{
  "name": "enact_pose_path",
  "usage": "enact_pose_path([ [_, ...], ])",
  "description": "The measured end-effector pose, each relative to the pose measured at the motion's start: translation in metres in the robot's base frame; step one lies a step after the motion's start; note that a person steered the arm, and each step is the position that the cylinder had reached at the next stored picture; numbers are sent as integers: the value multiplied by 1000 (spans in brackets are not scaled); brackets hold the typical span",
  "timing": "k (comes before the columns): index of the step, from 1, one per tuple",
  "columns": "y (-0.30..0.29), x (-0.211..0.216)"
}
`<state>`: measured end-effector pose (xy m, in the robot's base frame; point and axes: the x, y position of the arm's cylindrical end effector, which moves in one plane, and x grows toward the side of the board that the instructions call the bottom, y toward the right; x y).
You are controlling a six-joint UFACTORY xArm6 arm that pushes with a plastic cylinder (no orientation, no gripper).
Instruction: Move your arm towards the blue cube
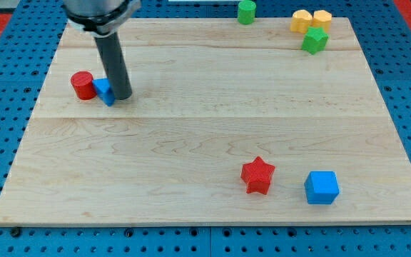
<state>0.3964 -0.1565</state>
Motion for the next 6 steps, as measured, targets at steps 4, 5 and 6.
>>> enact_pose_path([
  [4, 376, 95],
  [5, 400, 160],
  [6, 351, 185],
])
